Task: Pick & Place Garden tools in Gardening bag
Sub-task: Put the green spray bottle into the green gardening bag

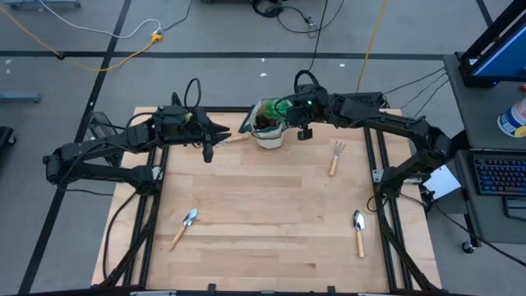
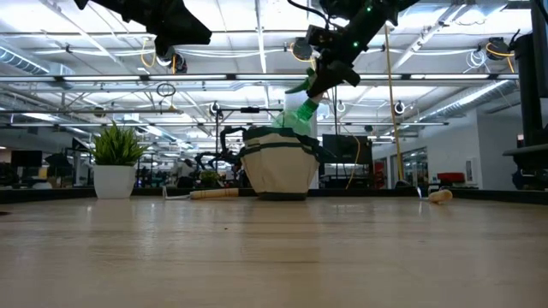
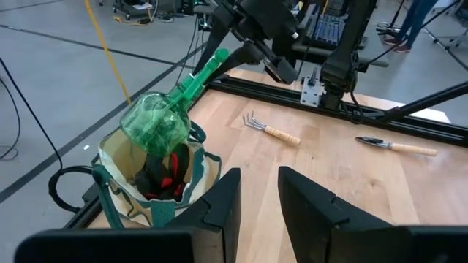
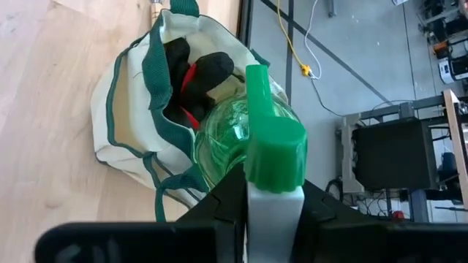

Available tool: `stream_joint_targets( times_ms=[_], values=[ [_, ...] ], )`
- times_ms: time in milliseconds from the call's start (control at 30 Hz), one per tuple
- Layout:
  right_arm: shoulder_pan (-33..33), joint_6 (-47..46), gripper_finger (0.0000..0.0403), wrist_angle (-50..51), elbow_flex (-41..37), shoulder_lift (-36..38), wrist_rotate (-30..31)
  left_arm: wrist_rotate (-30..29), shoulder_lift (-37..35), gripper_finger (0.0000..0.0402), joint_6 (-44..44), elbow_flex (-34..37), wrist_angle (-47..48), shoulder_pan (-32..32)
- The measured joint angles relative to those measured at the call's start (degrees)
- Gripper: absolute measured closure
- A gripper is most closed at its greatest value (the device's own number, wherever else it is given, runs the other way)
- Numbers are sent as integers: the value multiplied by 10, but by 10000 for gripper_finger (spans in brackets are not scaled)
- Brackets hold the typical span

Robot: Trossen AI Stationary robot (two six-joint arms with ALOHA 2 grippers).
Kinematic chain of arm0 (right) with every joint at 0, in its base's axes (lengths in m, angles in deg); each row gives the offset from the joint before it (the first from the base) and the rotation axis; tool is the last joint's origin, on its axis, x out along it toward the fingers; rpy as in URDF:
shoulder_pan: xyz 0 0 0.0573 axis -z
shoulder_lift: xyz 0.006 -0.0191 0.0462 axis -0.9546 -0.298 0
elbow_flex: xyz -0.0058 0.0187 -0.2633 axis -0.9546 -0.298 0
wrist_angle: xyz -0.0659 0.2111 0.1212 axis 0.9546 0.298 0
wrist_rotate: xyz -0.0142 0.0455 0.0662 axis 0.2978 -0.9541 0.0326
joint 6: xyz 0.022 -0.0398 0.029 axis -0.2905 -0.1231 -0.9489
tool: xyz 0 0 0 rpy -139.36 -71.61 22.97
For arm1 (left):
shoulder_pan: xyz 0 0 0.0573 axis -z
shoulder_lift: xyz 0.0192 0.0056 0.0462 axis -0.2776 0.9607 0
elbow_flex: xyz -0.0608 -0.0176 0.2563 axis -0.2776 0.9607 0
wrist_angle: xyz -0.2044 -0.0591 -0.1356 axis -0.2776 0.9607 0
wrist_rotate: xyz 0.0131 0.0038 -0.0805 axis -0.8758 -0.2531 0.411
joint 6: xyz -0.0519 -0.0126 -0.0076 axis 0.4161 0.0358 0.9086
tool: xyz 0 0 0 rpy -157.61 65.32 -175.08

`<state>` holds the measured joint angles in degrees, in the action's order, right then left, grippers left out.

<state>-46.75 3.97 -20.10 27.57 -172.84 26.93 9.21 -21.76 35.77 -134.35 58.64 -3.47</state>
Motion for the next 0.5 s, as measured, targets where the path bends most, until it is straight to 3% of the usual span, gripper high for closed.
stream_joint_targets(
  times_ms=[500],
  values=[
    [19, -17, 355, -8, 1, -73, -29, 2, 0, 305, 1, 0, 0, 0]
  ],
)
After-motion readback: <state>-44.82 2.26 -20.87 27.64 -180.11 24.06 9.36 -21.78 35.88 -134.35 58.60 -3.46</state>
